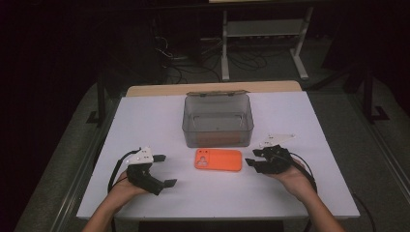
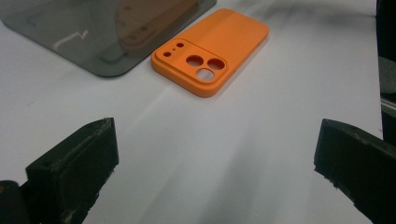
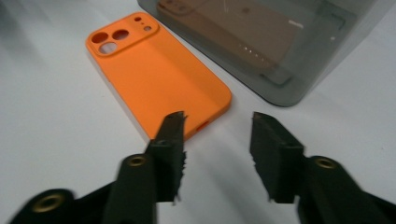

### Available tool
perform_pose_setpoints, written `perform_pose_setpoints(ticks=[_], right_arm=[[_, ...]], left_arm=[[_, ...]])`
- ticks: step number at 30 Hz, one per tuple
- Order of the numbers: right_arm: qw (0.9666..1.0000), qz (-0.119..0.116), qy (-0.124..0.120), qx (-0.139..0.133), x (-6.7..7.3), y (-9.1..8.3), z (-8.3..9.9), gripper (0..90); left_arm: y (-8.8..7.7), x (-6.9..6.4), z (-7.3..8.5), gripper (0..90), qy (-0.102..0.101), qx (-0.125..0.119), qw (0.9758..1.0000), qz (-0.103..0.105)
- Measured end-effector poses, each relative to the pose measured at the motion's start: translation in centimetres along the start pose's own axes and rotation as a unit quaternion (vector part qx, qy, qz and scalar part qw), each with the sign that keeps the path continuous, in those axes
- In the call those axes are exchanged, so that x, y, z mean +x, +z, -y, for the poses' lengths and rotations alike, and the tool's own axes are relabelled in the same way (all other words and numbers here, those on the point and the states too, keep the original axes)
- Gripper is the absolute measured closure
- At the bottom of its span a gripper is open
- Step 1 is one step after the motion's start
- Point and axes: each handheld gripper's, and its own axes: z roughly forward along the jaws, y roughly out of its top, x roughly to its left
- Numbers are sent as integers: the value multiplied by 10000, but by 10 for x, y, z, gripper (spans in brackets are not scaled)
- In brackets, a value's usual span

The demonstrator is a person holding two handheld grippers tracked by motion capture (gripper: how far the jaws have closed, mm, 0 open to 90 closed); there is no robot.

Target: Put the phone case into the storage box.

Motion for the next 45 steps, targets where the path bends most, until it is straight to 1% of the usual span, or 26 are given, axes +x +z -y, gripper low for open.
perform_pose_setpoints(ticks=[1, 2, 3, 4, 5, 6, 7, 9, 11, 13, 14, 15, 17, 18, 20, 22, 29, 31, 35, 38, 42, 45], right_arm=[[10000, 0, 0, 0, 0, 0, 0, 566], [10000, 7, 5, 55, -1, 2, -1, 643], [10000, -16, 16, 66, -1, 3, -2, 674], [10000, -16, 16, 66, -1, 3, -2, 674], [10000, -21, 8, 88, -2, 4, -3, 708], [9999, -32, -23, 148, -2, 6, -5, 781], [9998, -40, -45, 163, -3, 7, -7, 827], [9997, 6, -80, 235, -3, 10, -10, 875], [9996, 15, -98, 262, -4, 12, -12, 883], [9993, 35, -193, 327, -6, 19, -15, 886], [9993, 35, -193, 327, -6, 19, -15, 886], [9991, 48, -223, 345, -8, 24, -17, 885], [9989, 113, -292, 358, -9, 29, -19, 885], [9989, 113, -292, 358, -9, 29, -19, 885], [9986, 114, -356, 369, -11, 35, -22, 885], [9983, 108, -453, 351, -13, 39, -23, 885], [9973, 85, -629, 357, -13, 50, -28, 884], [9974, 55, -638, 344, -14, 51, -28, 885], [9968, 96, -673, 425, -18, 59, -28, 884], [9965, 72, -690, 473, -20, 62, -27, 884], [9961, 29, -713, 528, -21, 66, -25, 884], [9959, 26, -745, 521, -21, 68, -25, 885]], left_arm=[[0, 0, 0, 0, 0, 0, 10000, 0], [0, 0, 0, 0, -15, -23, 10000, 7], [0, 0, 0, 0, -10, -24, 10000, 5], [0, 0, 0, 0, -10, -24, 10000, 5], [0, 0, 0, 0, -2, -24, 10000, 5], [0, 0, 0, 0, 0, -22, 10000, 4], [0, 0, 0, 0, 5, -20, 10000, 6], [0, 0, 0, 0, 5, -19, 10000, 3], [0, 0, 0, 0, -4, -19, 10000, 6], [0, -1, 0, 0, -13, -23, 10000, 9], [1, 0, 0, 0, -11, -21, 10000, 15], [1, 0, 0, 0, -1, -12, 10000, 19], [1, 0, 0, 0, -3, -8, 10000, 20], [1, 0, 0, 0, -3, -8, 10000, 20], [1, -1, 0, 0, -12, -23, 10000, 26], [1, -1, 0, 0, -3, -11, 10000, 32], [2, -1, 0, 0, -9, -14, 10000, 50], [2, -1, 0, 0, -9, -14, 10000, 52], [2, -2, 0, 0, -4, -5, 10000, 65], [3, -2, 0, 0, -7, 5, 10000, 75], [3, -2, 0, 0, -2, 4, 10000, 88], [3, -2, 0, 0, -6, 2, 10000, 88]])
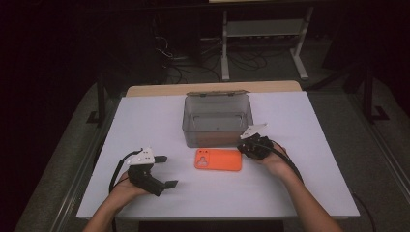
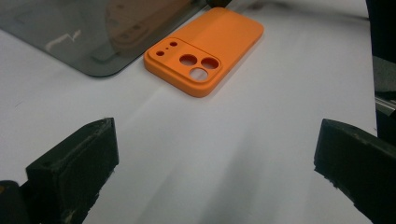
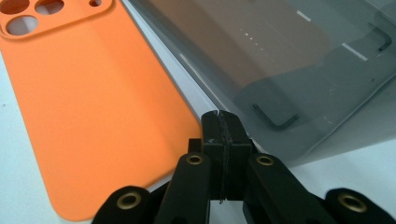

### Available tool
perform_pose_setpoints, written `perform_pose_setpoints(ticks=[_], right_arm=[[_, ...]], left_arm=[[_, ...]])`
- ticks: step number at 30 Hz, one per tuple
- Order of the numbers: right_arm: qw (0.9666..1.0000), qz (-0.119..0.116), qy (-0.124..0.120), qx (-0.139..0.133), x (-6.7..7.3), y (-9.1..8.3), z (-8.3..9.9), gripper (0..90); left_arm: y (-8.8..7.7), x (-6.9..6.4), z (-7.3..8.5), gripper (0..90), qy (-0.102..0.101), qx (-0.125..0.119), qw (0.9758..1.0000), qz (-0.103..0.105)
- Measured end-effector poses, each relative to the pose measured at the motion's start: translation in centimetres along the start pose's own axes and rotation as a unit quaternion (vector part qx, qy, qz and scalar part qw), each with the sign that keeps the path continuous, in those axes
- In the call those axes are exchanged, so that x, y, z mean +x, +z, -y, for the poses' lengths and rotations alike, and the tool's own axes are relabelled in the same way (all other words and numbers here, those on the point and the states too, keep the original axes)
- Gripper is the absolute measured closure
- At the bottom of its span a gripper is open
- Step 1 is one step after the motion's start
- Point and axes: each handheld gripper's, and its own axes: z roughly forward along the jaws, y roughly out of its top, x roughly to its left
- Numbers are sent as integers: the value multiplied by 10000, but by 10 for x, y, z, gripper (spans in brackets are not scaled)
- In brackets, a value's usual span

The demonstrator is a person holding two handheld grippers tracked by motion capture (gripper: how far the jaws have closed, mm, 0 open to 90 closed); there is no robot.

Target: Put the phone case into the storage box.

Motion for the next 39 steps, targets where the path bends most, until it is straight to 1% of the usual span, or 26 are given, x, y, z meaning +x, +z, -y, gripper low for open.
perform_pose_setpoints(ticks=[5, 7, 12, 13, 14, 18, 19, 21, 23, 24, 25, 26, 27, 29, 32, 33, 34, 38, 39], right_arm=[[9999, -100, -17, 15, 1, -1, 0, 885], [9999, -94, -47, 19, 2, -1, 0, 885], [9996, -209, -157, 84, 13, -4, 1, 885], [9996, -209, -157, 84, 13, -4, 1, 885], [9996, -222, -173, 99, 17, -5, 2, 885], [9992, -316, -218, 93, 25, -7, 3, 886], [9992, -316, -218, 93, 25, -7, 3, 886], [9989, -406, -228, 90, 31, -8, 4, 885], [9987, -442, -244, 86, 33, -9, 5, 885], [9983, -495, -286, 96, 36, -10, 6, 885], [9983, -495, -286, 96, 36, -10, 6, 885], [9979, -547, -348, 94, 41, -11, 6, 886], [9979, -547, -348, 94, 41, -11, 6, 886], [9969, -650, -419, 110, 49, -13, 7, 886], [9960, -716, -531, 117, 56, -14, 7, 886], [9960, -716, -531, 117, 56, -14, 7, 886], [9956, -753, -553, 103, 60, -14, 8, 886], [9953, -782, -557, 105, 62, -15, 8, 885], [9955, -796, -508, 79, 62, -15, 8, 884]], left_arm=[[0, 0, 0, 0, -2, 13, 10000, 10], [0, 0, 0, 0, -7, 12, 10000, 16], [0, 0, 0, 0, -6, -9, 10000, 13], [0, 0, 0, 0, -6, -9, 10000, 13], [0, 0, 0, 0, -4, -7, 10000, 10], [-1, -1, 0, 0, 0, -14, 10000, 14], [-1, -1, 0, 0, 0, -14, 10000, 14], [-1, -1, 0, 0, -10, -20, 10000, 12], [-1, -1, 0, 0, -10, -20, 10000, 15], [-1, -1, 0, 0, -6, -17, 10000, 14], [-1, -1, 0, 0, -5, -15, 10000, 15], [-1, -1, 0, 0, -4, -11, 10000, 17], [-1, -1, 0, 0, 8, -5, 10000, 15], [-1, -1, 0, 0, 12, 1, 10000, 23], [-1, -1, 0, 0, 22, 10, 10000, 22], [-1, -1, 0, 0, 22, 10, 10000, 22], [-1, -1, 0, 0, 18, 15, 10000, 23], [-1, -1, 0, 0, 13, 13, 10000, 20], [-1, -1, 0, 0, 16, 16, 10000, 15]])
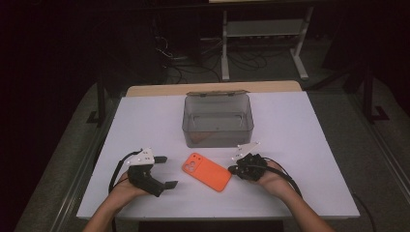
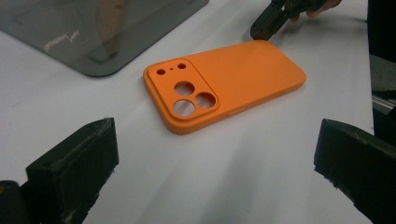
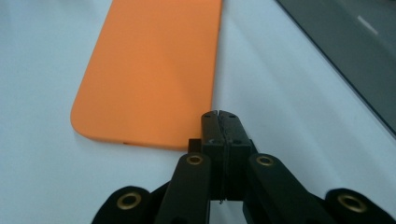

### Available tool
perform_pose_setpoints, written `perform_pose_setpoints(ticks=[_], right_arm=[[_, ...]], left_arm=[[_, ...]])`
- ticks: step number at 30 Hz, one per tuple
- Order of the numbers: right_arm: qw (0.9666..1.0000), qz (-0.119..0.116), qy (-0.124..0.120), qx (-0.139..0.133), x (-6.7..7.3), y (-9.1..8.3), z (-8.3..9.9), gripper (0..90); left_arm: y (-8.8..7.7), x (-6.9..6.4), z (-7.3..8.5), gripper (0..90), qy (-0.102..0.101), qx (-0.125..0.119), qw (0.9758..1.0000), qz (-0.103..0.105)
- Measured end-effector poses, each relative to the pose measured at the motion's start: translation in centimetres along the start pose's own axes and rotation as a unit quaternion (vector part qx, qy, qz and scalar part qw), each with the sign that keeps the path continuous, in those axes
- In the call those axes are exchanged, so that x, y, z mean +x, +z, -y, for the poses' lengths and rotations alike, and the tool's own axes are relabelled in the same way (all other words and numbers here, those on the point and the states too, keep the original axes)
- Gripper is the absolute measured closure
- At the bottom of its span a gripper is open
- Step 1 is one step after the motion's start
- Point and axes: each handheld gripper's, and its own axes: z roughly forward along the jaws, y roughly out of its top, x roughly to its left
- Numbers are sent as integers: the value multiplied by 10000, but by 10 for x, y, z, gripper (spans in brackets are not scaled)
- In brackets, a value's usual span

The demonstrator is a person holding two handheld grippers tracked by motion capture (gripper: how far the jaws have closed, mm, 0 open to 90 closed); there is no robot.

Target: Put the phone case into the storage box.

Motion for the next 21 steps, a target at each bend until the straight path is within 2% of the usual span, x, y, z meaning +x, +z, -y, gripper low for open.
perform_pose_setpoints(ticks=[2, 3, 4, 5, 6, 8, 9, 13, 16, 17, 18, 19, 20, 21], right_arm=[[9999, 23, 104, -67, -1, -3, -1, 856], [9996, 41, 221, -196, -4, -8, -1, 824], [9996, 41, 221, -196, -4, -8, -1, 824], [9989, 95, 347, -302, -7, -15, 0, 779], [9989, 95, 347, -302, -7, -15, 0, 779], [9981, 163, 443, -391, -8, -22, 2, 708], [9968, 200, 600, -482, -11, -28, 6, 636], [9940, 368, 826, -615, -12, -38, 17, 479], [9923, 439, 934, -685, -12, -44, 23, 428], [9906, 507, 985, -802, -11, -49, 29, 359], [9906, 507, 985, -802, -11, -49, 29, 359], [9883, 571, 1053, -942, -11, -54, 36, 280], [9883, 571, 1053, -942, -11, -54, 36, 280], [9849, 656, 1188, -1076, -11, -57, 43, 200]], left_arm=[[0, 0, 0, 0, -4, 8, 10000, -2], [0, 0, 0, 0, 1, 8, 10000, -1], [0, 0, 0, 0, -8, -3, 10000, -3], [0, 0, 0, 0, -14, -4, 10000, 0], [0, 0, 0, 0, -9, 0, 10000, -2], [0, 0, 0, 0, 10, 12, 10000, -8], [0, 0, 0, 0, 13, 17, 10000, -10], [0, -1, 0, 0, -3, 2, 10000, -12], [0, -1, 0, 0, 4, 13, 10000, -13], [-1, -1, 0, 0, -17, 12, 10000, -21], [-1, -1, 0, 0, -17, 12, 10000, -21], [-2, -1, 0, 0, -20, 17, 10000, -37], [-2, -1, 0, 0, -20, 17, 10000, -37], [-3, 0, 0, 0, -33, 6, 10000, -64]])
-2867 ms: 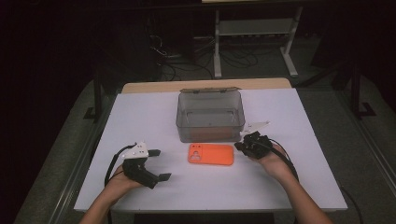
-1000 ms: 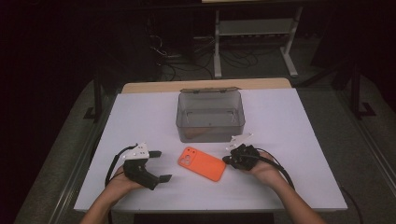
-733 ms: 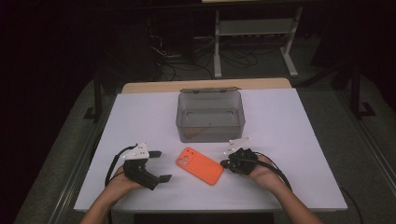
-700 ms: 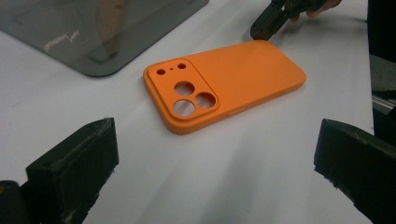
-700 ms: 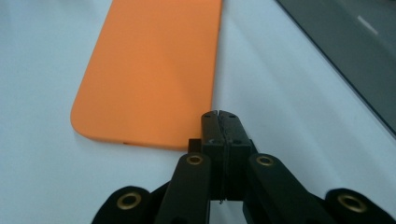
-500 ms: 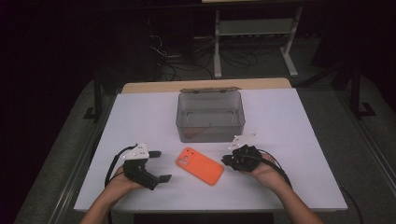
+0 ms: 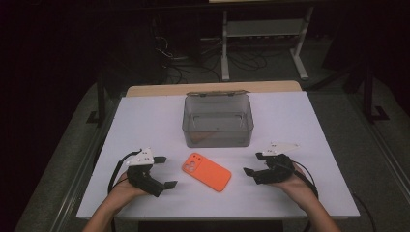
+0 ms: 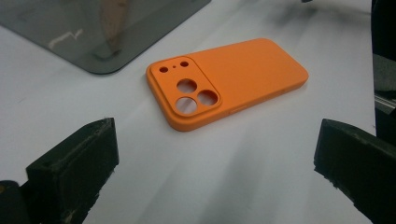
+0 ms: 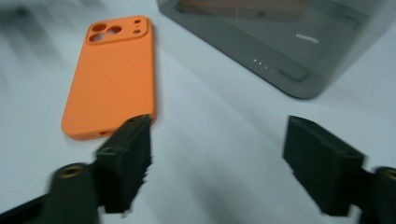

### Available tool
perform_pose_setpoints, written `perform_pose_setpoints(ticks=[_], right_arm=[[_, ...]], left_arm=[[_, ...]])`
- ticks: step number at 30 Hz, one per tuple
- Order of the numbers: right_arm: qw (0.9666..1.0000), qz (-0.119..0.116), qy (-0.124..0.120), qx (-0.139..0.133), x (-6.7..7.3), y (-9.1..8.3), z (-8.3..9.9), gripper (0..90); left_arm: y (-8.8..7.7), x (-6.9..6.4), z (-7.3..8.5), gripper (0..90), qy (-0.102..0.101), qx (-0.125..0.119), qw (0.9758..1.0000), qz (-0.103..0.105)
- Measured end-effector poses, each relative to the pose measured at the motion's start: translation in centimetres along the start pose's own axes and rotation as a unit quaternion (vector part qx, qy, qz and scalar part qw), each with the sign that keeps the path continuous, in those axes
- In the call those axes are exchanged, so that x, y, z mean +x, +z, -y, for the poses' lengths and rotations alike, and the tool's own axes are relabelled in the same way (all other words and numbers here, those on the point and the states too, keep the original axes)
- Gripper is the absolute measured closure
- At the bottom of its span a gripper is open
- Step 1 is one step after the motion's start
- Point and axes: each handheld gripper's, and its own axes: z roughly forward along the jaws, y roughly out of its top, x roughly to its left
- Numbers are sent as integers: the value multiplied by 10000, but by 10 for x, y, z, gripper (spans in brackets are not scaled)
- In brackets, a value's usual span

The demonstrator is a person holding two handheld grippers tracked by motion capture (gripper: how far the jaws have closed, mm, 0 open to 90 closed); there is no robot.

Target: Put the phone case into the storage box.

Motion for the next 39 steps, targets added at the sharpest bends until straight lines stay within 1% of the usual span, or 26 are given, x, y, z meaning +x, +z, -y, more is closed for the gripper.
perform_pose_setpoints(ticks=[1, 2, 3, 4, 5, 6, 7, 8, 10, 11, 14, 17, 19, 20, 21, 23, 25, 26, 28, 34, 39], right_arm=[[10000, 0, 0, 0, 0, 0, 0, 200], [9999, 27, 84, -58, -1, -2, 3, 164], [9997, 111, 142, -166, -1, -6, 8, 128], [9997, 111, 142, -166, -1, -6, 8, 128], [9994, 191, 146, -231, -1, -8, 13, 91], [9994, 217, 132, -248, -1, -8, 15, 73], [9994, 217, 132, -248, -1, -8, 15, 73], [9994, 179, 179, -256, -1, -7, 18, 47], [9994, 145, 186, -270, -1, -6, 18, 35], [9995, 103, 117, -266, 0, -4, 18, 16], [9997, 125, 37, -221, 1, -4, 19, 17], [9997, 83, 76, -194, 1, -2, 21, 9], [9998, 65, 68, -164, 1, -2, 21, 9], [9999, 74, 14, -151, 1, -2, 20, 8], [9999, 74, 14, -151, 1, -2, 20, 8], [9997, 81, 48, -217, 1, -4, 20, 8], [9996, 90, 31, -247, 0, -6, 19, 8], [9996, 87, 25, -263, 0, -6, 18, 8], [9996, 75, 55, -258, 0, -8, 17, 9], [9996, 33, 20, -272, 1, -8, 14, 8], [9995, 59, 33, -300, 1, -9, 10, 9]], left_arm=[[0, 0, 0, 0, 0, 0, 10000, 0], [-1, 0, 0, 0, -14, -12, 10000, 0], [-1, 1, 0, 0, -23, -45, 10000, -8], [-1, 1, 0, 0, -23, -45, 10000, -8], [-2, 1, 0, 0, -33, -55, 10000, 0], [-2, 1, -1, 0, -31, -73, 10000, -5], [-2, 1, -1, 0, -31, -73, 10000, -5], [-2, 1, -1, 0, -39, -86, 10000, 1], [-2, 2, -2, 0, -37, -111, 9999, 20], [-3, 2, -2, 0, -49, -132, 9999, 20], [-2, 3, -2, 0, -59, -155, 9999, 33], [-2, 2, -2, 0, -69, -157, 9998, 45], [-1, 2, -3, 0, -91, -144, 9998, 59], [-1, 2, -3, 0, -102, -189, 9997, 80], [-1, 2, -3, 0, -102, -189, 9997, 80], [-1, 1, -4, 0, -93, -221, 9997, 48], [-2, 2, -4, 0, -98, -223, 9997, 36], [-1, 2, -4, 0, -133, -214, 9997, 32], [-1, 3, -3, 0, -148, -194, 9997, 48], [0, 3, -2, 0, -145, -145, 9998, 71], [0, 3, -2, 0, -104, -181, 9998, 38]])
